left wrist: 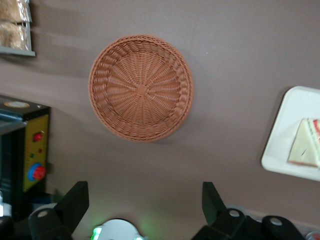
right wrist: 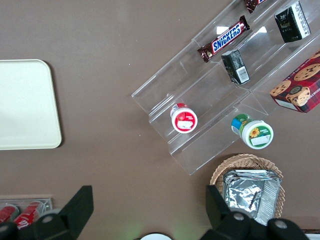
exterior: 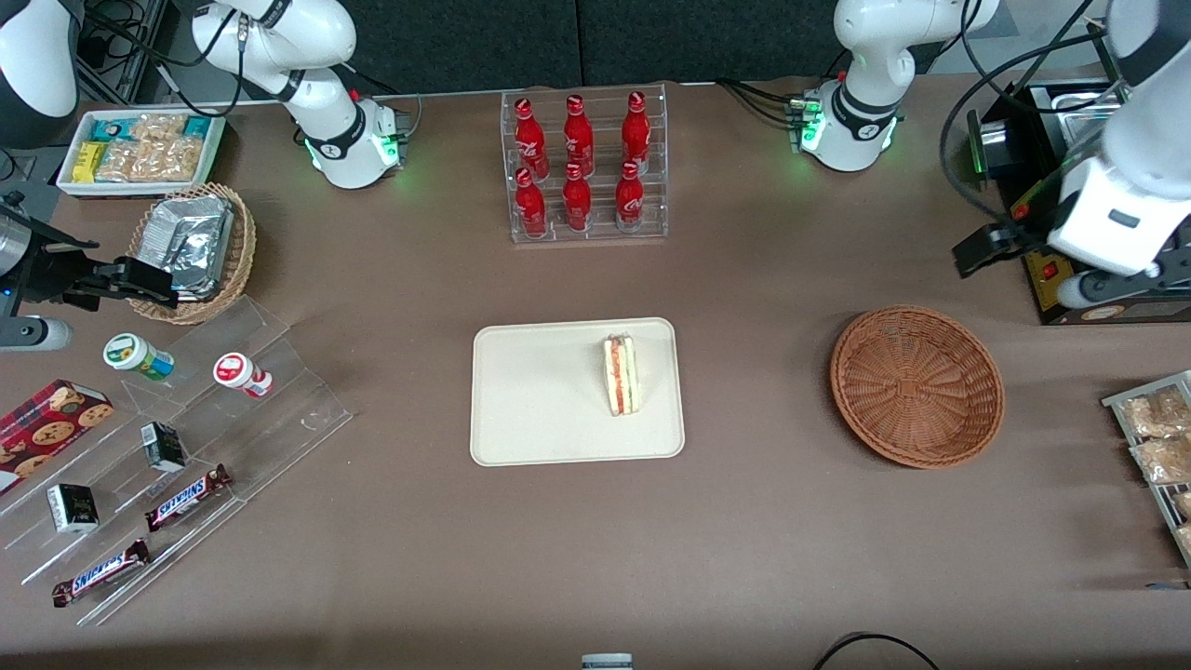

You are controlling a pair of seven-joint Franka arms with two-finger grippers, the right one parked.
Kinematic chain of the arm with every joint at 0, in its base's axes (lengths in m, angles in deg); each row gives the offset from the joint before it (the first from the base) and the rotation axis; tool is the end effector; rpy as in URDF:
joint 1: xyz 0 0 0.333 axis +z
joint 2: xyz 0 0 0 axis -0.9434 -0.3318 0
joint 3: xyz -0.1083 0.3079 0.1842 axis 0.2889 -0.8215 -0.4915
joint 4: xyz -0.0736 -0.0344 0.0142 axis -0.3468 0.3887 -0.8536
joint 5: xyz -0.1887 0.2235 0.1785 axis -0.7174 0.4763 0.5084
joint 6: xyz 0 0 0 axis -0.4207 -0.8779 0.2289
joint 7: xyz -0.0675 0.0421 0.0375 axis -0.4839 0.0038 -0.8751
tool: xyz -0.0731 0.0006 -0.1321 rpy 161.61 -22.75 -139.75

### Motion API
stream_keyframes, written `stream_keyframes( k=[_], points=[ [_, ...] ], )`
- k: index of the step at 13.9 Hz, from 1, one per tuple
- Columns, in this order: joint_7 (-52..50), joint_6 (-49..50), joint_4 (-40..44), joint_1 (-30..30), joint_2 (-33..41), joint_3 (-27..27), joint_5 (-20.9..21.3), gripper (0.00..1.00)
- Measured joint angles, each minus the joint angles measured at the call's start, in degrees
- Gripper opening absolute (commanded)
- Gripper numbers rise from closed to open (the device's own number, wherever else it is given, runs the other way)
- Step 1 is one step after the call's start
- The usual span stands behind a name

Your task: Place sandwich from basket to tray

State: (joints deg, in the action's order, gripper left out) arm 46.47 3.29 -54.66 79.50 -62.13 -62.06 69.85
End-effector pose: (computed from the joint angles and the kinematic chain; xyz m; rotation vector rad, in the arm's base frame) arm 0.4882 -0.0548 0.6385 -3.0540 -0.3030 0.1659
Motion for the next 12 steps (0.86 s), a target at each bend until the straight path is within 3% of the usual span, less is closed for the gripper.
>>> stream_keyframes(
  k=[6, 9, 12],
  points=[
    [10.5, 5.6, 0.0, -9.3, 5.8, -15.1, -2.2, 1.0],
    [13.2, 7.2, -0.2, -9.6, 9.6, -15.9, -2.2, 1.0],
    [13.8, 6.4, 0.1, -9.6, 8.4, -16.0, -2.3, 1.0]
  ],
)
